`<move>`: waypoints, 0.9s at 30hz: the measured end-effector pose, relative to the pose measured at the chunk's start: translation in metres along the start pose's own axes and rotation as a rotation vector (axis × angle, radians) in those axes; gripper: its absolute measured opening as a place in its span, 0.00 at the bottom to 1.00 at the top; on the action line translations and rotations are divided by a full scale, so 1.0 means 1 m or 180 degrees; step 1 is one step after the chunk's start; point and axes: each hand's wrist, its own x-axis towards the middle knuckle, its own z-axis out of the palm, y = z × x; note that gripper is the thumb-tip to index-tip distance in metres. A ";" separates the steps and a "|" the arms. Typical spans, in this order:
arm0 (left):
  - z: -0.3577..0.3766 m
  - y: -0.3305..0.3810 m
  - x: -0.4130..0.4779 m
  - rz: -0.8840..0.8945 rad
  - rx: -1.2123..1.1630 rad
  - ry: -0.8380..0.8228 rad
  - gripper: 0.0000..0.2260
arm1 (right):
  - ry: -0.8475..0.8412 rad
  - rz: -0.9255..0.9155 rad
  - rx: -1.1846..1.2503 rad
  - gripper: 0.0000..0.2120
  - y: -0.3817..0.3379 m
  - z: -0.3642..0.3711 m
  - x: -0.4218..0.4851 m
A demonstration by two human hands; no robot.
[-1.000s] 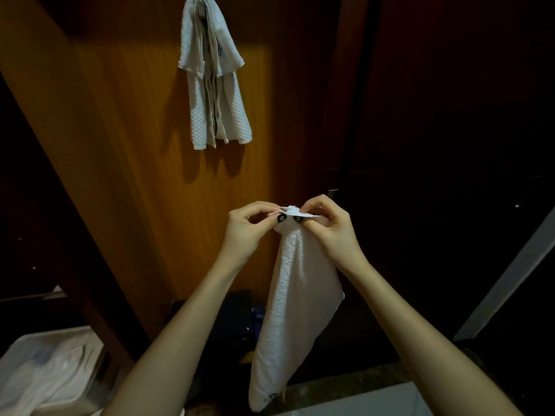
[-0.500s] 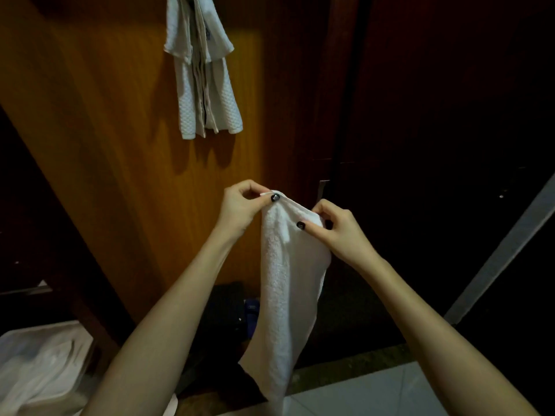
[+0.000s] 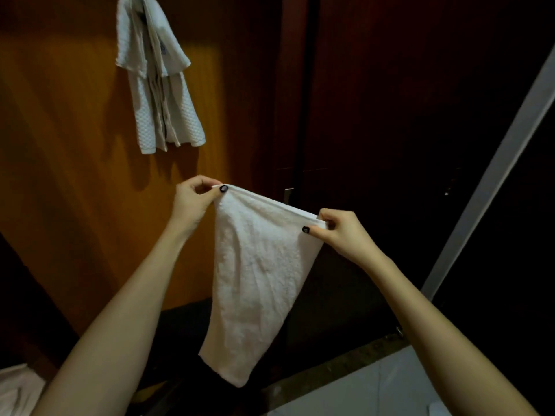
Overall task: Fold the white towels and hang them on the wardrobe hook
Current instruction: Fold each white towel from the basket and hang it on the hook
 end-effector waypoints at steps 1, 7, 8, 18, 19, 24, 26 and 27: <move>0.000 0.000 0.001 -0.0019 0.0018 -0.0058 0.07 | 0.0072 0.0040 0.0041 0.13 0.000 -0.001 0.000; -0.009 0.005 0.001 0.0098 -0.0033 -0.0218 0.07 | 0.0572 0.0015 0.0452 0.10 -0.002 -0.016 0.010; -0.010 0.006 0.001 0.0119 -0.0077 -0.0179 0.07 | 0.0552 -0.0038 0.0473 0.10 -0.004 -0.019 0.013; -0.022 0.008 0.001 0.0338 0.0130 -0.0066 0.06 | 0.0642 -0.0360 0.0018 0.10 -0.022 -0.022 0.030; -0.023 0.010 0.000 0.0394 0.0146 -0.0053 0.06 | 0.0673 -0.0399 0.0052 0.08 -0.023 -0.021 0.030; -0.031 0.020 -0.007 0.0737 0.0505 -0.0247 0.06 | 0.0820 -0.0674 -0.0163 0.03 -0.018 -0.015 0.032; -0.034 0.026 -0.008 0.0863 0.0803 -0.0385 0.05 | 0.0771 -0.0683 -0.0265 0.10 -0.016 -0.012 0.035; -0.035 0.028 -0.008 0.0902 0.0972 -0.0465 0.05 | 0.0731 -0.0633 -0.0285 0.14 -0.016 -0.011 0.037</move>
